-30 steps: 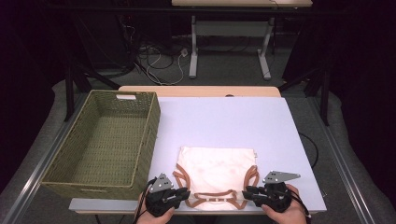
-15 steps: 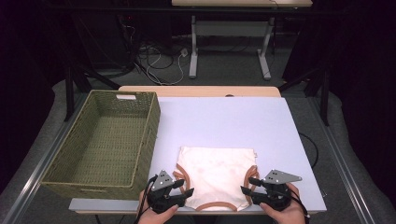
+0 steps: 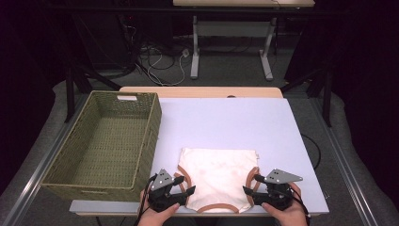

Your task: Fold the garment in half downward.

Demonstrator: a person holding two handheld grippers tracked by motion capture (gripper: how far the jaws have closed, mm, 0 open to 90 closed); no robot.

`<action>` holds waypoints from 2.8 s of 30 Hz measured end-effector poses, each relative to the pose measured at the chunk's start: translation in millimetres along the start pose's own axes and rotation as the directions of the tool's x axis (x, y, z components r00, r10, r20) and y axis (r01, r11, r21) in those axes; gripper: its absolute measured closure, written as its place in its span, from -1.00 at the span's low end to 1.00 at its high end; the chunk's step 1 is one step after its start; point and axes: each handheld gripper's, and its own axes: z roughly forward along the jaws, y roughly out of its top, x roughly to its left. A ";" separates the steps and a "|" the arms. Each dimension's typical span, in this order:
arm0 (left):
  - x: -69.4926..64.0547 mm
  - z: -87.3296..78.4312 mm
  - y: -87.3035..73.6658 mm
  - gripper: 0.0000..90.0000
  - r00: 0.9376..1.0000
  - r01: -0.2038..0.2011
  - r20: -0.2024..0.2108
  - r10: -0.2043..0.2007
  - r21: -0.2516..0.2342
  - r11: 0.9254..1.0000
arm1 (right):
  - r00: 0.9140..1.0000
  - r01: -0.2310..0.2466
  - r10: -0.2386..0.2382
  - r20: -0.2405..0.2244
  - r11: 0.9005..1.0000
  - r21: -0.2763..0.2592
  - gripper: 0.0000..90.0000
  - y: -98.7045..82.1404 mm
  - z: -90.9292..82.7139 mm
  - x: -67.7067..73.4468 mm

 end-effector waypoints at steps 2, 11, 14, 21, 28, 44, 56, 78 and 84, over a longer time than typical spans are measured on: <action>1.9 -0.4 0.3 -0.14 1.000 0.000 -0.023 0.000 -0.003 1.000 | 0.999 -0.026 0.026 0.021 1.000 -0.011 -0.43 -0.3 0.2 -2.3; 10.7 -0.8 3.5 -0.52 0.992 0.122 -0.037 -0.122 -0.013 0.992 | 0.996 -0.055 0.056 0.075 0.998 -0.018 -0.67 -0.5 0.8 -9.0; 13.6 1.0 5.5 -0.60 0.987 0.160 -0.011 -0.160 -0.015 0.987 | 0.994 -0.062 0.063 0.084 0.998 -0.014 -0.69 0.0 0.0 -9.1; 12.5 5.2 18.9 -0.82 0.989 0.146 0.022 -0.146 0.025 0.989 | 0.995 -0.081 0.081 0.057 0.997 -0.011 -0.75 11.5 -1.9 -9.7; 15.7 3.2 39.2 -0.70 0.992 0.127 0.020 -0.127 0.005 0.992 | 0.991 -0.100 0.100 0.087 0.995 -0.007 -0.74 33.2 -2.5 -16.7; 29.3 25.9 83.2 -0.40 0.992 0.115 -0.050 -0.114 0.020 0.993 | 0.992 -0.042 0.044 0.121 0.999 -0.012 -0.34 73.2 14.2 -32.0; 49.7 44.8 97.1 -0.12 0.981 0.132 -0.147 -0.124 0.048 0.990 | 0.987 -0.109 0.107 0.119 0.994 0.017 -0.07 89.6 38.8 -52.6; 82.0 74.2 88.3 0.21 0.960 0.208 -0.212 -0.181 0.116 0.971 | 0.974 -0.160 0.152 0.168 0.986 0.036 0.07 84.8 65.4 -74.0; 89.9 81.0 82.9 0.26 0.951 0.224 -0.246 -0.187 0.133 0.965 | 0.975 -0.160 0.151 0.163 0.986 0.045 0.07 81.7 69.7 -73.1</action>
